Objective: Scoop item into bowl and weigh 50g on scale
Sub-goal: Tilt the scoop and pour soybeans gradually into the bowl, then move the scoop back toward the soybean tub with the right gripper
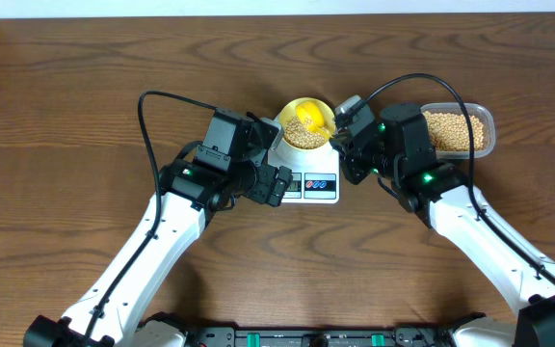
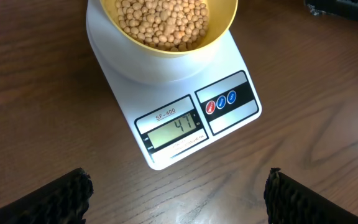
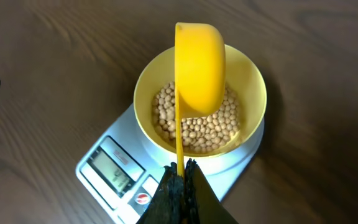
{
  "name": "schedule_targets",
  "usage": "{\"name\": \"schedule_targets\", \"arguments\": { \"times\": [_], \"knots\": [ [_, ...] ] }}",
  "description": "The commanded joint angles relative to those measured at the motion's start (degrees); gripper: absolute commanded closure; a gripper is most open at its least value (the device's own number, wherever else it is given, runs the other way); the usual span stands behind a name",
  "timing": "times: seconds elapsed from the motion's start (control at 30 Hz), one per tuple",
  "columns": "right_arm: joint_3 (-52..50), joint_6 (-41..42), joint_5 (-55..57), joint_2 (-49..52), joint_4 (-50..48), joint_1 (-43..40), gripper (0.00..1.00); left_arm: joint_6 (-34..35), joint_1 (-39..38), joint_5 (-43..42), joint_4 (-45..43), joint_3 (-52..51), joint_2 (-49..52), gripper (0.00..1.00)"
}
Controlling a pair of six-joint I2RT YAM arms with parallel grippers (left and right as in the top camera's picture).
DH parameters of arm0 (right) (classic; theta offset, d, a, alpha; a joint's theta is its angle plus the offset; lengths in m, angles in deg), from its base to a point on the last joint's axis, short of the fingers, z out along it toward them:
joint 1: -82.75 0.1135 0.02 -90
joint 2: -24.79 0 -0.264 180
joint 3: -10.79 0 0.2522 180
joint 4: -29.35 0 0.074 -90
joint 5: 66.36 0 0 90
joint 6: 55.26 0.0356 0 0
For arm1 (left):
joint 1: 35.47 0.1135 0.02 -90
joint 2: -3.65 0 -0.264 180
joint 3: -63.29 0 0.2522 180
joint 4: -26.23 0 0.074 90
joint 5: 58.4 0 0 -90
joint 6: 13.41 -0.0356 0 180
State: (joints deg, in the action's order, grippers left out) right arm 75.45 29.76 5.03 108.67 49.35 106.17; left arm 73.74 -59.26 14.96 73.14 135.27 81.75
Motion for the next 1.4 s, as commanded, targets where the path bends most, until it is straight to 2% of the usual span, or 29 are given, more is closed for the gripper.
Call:
{"name": "schedule_targets", "arguments": {
  "times": [0.0,0.17,1.27,1.37],
  "knots": [
    [0.31,10.82,-0.46,-0.94,-0.33,-0.07,0.99,-0.31,-0.02,-0.68,0.04,0.61,-0.66,0.10],
    [0.31,14.80,-2.62,-1.66,-1.84,-0.09,0.99,-0.28,-0.02,-0.68,0.04,0.61,-0.66,0.10],
    [0.31,14.86,-1.38,-2.01,-3.48,-0.13,0.99,-0.28,-0.02,-0.68,0.04,0.61,-0.66,0.10],
    [0.31,18.73,1.14,-2.03,-4.02,-0.28,0.99,-0.28,-0.02,-0.66,0.04,0.61,-0.66,0.10]
  ]
}}
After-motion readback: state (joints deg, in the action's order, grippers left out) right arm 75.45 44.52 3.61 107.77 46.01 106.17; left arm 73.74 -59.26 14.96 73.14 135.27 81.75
